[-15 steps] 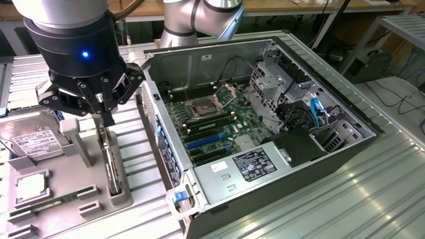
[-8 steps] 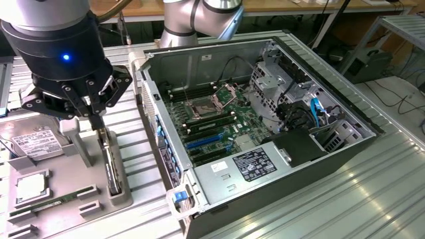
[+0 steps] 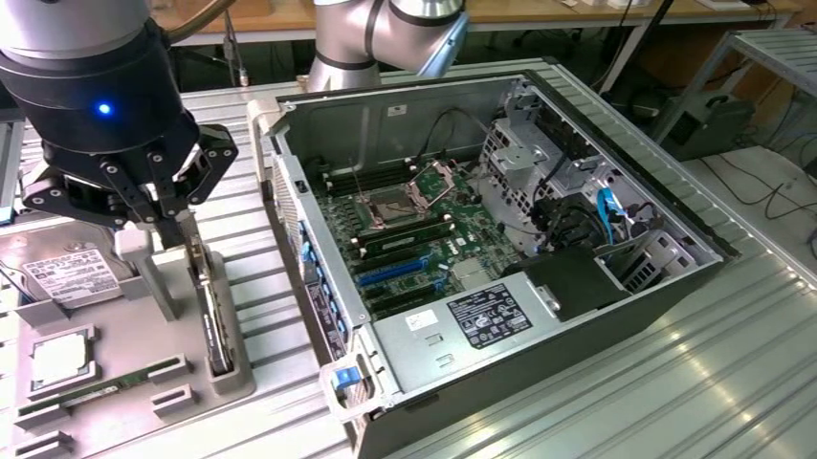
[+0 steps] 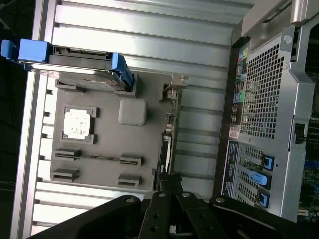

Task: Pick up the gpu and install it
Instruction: 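Reach for the gpu, then pick up the gpu and move the gpu toward the slot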

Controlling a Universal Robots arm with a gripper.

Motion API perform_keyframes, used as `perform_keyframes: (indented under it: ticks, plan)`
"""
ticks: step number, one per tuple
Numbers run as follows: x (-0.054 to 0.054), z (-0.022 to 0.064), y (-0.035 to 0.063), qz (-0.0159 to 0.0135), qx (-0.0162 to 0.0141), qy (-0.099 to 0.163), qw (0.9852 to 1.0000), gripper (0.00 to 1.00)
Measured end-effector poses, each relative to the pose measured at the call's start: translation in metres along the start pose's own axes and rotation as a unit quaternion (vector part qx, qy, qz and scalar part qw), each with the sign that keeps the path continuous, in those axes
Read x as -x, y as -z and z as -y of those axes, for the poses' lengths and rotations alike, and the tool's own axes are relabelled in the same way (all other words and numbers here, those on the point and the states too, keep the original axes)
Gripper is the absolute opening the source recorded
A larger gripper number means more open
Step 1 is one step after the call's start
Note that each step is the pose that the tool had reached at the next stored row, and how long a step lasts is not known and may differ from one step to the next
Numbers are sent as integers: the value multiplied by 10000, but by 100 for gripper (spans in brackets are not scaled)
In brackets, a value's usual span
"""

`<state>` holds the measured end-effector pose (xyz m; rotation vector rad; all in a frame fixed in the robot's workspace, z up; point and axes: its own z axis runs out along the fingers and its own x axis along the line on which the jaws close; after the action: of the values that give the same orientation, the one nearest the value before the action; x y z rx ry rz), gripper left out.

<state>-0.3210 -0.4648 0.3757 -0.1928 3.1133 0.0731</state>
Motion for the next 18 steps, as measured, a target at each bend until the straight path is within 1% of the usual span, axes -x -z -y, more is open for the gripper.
perform_keyframes:
  ticks: [13,14,15,16,17,18]
  plan:
    - [0,0,-1,0,0,0,10000,11]
    - [0,0,-1,0,0,0,10000,17]
    - [0,0,0,0,0,0,10000,17]
    - [0,0,0,0,0,0,10000,24]
    - [0,0,-1,0,0,0,10000,24]
    - [0,0,-1,0,0,0,10000,30]
